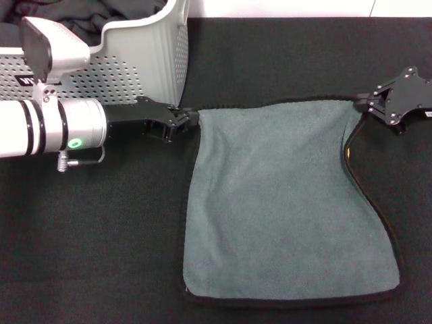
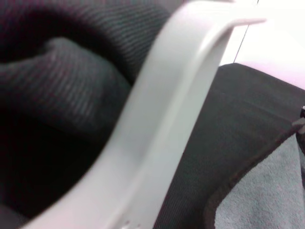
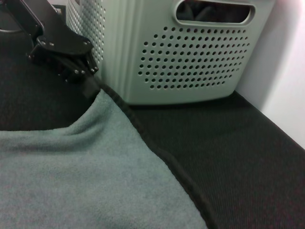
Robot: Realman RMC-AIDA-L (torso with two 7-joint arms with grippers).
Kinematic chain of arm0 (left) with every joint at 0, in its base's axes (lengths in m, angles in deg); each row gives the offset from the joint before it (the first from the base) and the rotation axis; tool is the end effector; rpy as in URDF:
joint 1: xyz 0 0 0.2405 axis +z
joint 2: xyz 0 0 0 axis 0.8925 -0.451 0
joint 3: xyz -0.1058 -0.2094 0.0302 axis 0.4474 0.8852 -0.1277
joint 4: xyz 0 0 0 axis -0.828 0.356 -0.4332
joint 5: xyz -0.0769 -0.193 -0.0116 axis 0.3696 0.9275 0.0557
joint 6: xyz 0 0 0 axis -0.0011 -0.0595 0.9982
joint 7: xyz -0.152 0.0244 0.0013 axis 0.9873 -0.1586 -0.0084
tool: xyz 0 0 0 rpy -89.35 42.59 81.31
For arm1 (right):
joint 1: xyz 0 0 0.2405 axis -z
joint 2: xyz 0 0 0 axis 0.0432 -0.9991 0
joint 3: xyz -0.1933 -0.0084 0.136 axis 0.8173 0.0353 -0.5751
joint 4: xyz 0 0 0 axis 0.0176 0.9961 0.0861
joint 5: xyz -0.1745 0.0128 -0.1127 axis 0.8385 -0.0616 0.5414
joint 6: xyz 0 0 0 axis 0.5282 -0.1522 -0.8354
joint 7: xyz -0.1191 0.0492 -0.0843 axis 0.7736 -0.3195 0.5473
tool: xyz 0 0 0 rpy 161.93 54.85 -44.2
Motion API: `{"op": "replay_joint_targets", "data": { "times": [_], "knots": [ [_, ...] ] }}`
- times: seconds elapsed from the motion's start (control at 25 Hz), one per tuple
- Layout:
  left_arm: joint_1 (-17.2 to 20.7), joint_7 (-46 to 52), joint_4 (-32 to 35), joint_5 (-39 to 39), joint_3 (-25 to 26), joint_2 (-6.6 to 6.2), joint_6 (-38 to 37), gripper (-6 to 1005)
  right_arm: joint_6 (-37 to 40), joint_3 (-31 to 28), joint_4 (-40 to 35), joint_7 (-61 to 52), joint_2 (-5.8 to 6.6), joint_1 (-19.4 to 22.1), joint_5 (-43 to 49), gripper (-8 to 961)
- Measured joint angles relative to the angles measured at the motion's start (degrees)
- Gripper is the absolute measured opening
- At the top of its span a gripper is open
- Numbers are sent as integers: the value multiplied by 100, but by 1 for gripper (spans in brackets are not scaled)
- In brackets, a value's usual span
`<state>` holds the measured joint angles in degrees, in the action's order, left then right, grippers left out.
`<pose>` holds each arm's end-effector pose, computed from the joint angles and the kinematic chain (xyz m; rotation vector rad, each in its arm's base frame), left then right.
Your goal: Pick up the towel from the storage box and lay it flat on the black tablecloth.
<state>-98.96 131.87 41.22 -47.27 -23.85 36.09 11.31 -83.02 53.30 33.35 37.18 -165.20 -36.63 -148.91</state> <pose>-0.2460 0.3676 -0.0350 -2.5730 -0.8226 -0.4849 0.2292 0.4020 0.0194 -2.6755 0.0858 0.1961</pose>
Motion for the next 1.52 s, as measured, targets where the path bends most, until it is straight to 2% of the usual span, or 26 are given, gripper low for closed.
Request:
{"op": "replay_joint_targets", "data": {
  "times": [1.0,1.12,1.28,1.4,1.48,1.52],
  "knots": [
    [27,24,4,59,2,-32,14,56,121,-47,19,-31,-54,81,1,6],
    [47,52,2,59,9,-26,8,57,387,-35,-14,-53,-131,131,1,6],
    [113,115,6,72,144,-30,-25,57,908,-29,-306,-19,-329,372,87,23],
    [191,114,42,99,307,-62,-209,200,994,-42,-639,-14,-411,610,125,40],
    [253,88,67,184,357,-92,-369,296,991,-48,-795,-35,-427,720,120,236],
    [290,68,76,264,372,-119,-495,309,982,-52,-862,-51,-431,777,93,273]
  ]
}}
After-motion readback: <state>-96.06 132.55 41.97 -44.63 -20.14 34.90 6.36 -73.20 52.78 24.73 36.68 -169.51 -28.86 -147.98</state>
